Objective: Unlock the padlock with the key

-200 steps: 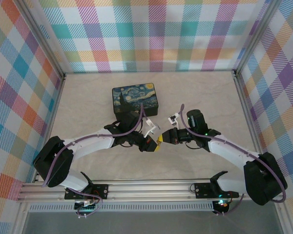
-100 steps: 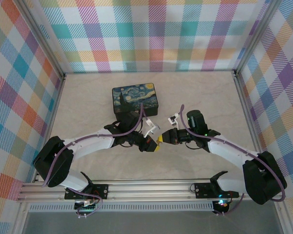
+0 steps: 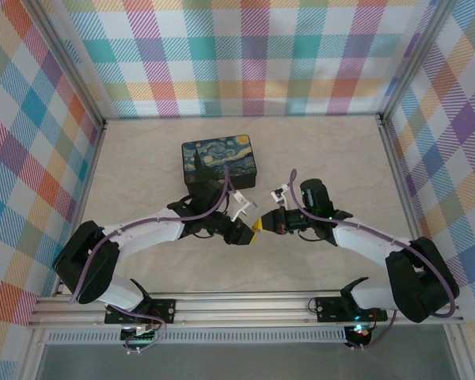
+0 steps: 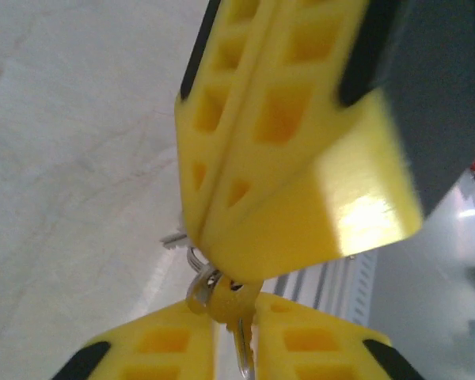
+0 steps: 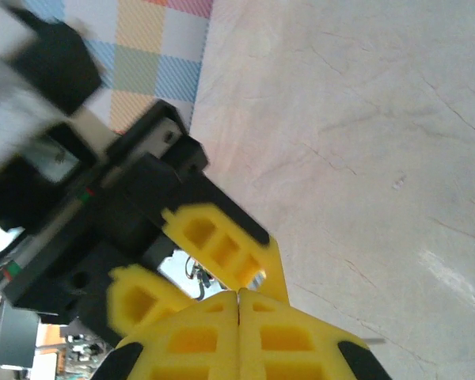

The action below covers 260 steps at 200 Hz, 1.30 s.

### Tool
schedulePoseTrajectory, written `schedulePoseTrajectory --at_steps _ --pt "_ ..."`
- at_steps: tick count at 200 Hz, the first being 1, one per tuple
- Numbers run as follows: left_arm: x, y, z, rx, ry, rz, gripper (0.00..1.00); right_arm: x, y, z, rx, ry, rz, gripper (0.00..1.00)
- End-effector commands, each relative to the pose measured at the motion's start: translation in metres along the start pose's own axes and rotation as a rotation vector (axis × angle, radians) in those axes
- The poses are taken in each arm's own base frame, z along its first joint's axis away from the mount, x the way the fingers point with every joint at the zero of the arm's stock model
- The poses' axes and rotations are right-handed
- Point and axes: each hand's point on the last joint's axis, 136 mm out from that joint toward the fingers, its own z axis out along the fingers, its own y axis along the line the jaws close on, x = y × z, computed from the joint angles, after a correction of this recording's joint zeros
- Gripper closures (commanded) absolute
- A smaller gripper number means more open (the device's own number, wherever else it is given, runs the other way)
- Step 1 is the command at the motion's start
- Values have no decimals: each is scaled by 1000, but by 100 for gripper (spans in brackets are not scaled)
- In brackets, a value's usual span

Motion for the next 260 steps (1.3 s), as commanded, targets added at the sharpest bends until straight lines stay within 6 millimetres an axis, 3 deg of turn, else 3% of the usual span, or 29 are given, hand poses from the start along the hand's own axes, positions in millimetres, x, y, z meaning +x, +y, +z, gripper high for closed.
schedulePoseTrajectory --at_steps 1,48,133,260 --pt "-20 9 -11 -53 -91 22 73 -2 -4 3 25 13 89 97" --pt "-22 18 -18 -96 -124 -1 62 -11 -15 5 71 -35 180 98" --pt "-16 33 -18 -127 -199 -133 60 -23 -30 8 116 -100 306 98" --pt "-6 27 -5 -11 -145 -170 63 -35 -29 5 111 -147 305 98"
